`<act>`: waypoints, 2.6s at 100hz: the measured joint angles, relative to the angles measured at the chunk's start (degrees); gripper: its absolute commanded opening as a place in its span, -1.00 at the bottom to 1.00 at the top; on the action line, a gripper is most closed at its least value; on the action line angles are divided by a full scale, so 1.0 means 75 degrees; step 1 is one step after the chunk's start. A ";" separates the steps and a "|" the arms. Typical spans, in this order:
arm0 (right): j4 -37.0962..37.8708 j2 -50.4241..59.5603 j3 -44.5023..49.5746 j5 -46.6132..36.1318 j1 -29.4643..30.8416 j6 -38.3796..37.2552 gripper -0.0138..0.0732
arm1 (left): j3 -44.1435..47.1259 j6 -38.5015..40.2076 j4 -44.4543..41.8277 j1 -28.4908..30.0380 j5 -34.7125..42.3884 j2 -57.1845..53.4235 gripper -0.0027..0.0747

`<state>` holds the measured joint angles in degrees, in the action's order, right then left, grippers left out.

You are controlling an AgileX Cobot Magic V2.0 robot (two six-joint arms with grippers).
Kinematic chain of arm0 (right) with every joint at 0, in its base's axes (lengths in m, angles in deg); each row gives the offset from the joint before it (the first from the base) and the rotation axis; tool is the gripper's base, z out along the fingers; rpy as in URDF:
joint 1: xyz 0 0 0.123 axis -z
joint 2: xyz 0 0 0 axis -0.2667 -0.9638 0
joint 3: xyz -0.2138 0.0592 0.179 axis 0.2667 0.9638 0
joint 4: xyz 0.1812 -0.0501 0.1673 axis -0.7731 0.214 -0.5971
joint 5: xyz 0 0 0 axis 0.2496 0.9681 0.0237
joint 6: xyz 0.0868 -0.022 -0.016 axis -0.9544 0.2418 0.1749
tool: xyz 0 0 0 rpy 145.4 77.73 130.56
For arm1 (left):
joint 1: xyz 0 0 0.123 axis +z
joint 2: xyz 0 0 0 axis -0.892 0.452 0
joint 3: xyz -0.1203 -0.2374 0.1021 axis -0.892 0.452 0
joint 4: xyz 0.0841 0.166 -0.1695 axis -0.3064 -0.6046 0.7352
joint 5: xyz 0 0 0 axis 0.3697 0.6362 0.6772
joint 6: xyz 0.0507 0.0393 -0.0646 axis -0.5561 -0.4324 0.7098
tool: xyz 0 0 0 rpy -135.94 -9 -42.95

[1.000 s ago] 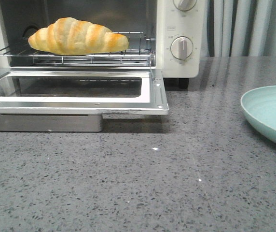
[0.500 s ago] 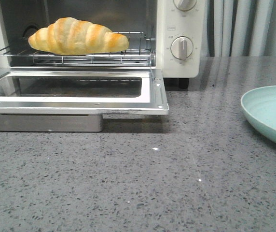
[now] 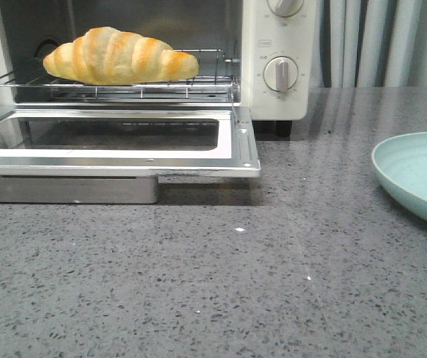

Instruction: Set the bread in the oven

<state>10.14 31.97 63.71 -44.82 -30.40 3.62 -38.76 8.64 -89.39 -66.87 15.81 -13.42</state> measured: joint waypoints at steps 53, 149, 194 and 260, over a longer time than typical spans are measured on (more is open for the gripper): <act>-0.0689 0.0000 0.0000 -0.0051 0.1636 0.0826 -0.81 | 0.0000 0.0000 0.0000 0.0000 0.0000 0.0000 -0.98; -0.0828 0.0000 0.0000 -0.0005 0.2785 0.0842 -0.81 | 0.0000 0.0000 0.0000 0.0000 0.0000 0.0000 -0.98; -0.0832 0.0000 0.0000 0.0054 0.2785 0.0842 -0.81 | 0.0000 0.0000 0.0000 0.0000 0.0000 0.0000 -0.98; -0.0844 0.0000 0.0000 0.0054 0.2785 0.0842 -0.81 | 0.0000 0.0000 0.0000 0.0000 0.0000 0.0000 -0.98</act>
<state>3.81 31.97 63.71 -44.42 -9.51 9.93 -38.76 8.64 -89.39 -66.87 15.81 -13.42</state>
